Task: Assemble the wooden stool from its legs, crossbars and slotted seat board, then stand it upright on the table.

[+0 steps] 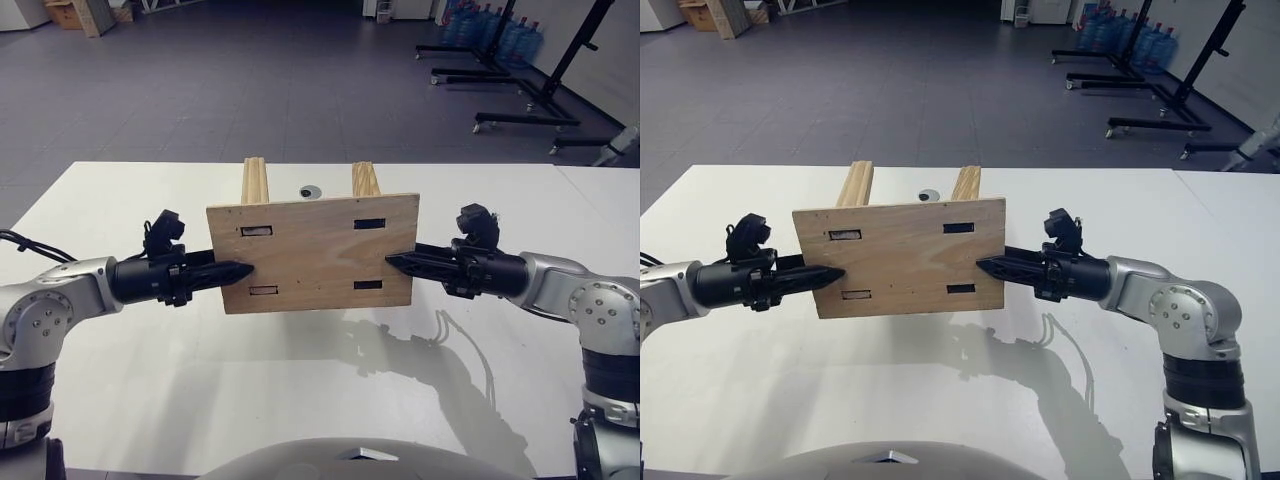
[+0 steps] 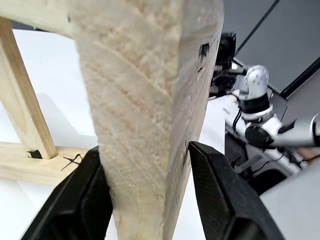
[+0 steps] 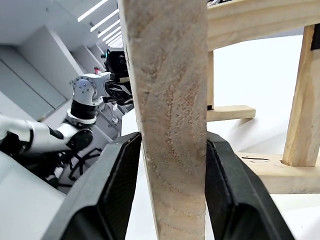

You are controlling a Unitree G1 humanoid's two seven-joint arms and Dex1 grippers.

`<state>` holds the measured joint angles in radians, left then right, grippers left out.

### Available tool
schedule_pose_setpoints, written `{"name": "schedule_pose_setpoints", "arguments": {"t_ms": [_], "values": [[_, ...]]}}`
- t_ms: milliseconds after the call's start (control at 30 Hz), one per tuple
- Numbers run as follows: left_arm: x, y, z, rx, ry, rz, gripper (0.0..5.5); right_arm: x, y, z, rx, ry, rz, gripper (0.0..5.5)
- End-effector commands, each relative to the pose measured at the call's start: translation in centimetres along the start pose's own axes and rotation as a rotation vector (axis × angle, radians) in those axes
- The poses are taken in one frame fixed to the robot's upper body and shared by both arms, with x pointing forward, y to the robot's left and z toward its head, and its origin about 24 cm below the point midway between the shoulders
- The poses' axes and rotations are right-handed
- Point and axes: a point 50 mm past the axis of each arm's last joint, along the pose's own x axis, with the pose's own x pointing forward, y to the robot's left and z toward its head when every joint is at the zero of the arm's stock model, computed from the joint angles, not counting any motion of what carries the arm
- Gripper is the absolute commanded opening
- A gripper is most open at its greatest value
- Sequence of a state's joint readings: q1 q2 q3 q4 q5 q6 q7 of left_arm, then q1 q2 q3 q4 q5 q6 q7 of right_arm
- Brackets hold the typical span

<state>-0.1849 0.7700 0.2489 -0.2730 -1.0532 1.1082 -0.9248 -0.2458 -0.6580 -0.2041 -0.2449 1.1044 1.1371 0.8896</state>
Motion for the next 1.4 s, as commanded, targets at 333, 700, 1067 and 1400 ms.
{"name": "schedule_pose_setpoints", "arguments": {"t_ms": [333,700,1067,1400], "values": [[4.7,1.4,2.6,-0.194,-0.109,0.114,2.04,5.6,0.7,1.4,0.188,0.0,0.087,1.72],[6.2,2.6,4.2,-0.275,-0.15,0.276,2.04,7.6,0.3,3.3,0.325,-0.05,-0.037,1.72],[7.1,3.9,4.8,-0.378,-0.165,0.454,2.04,8.9,-0.6,4.2,0.474,-0.094,-0.172,1.72],[8.3,4.7,5.1,-0.551,-0.201,0.57,2.04,10.2,-1.5,5.3,0.563,-0.181,-0.284,1.73]]}}
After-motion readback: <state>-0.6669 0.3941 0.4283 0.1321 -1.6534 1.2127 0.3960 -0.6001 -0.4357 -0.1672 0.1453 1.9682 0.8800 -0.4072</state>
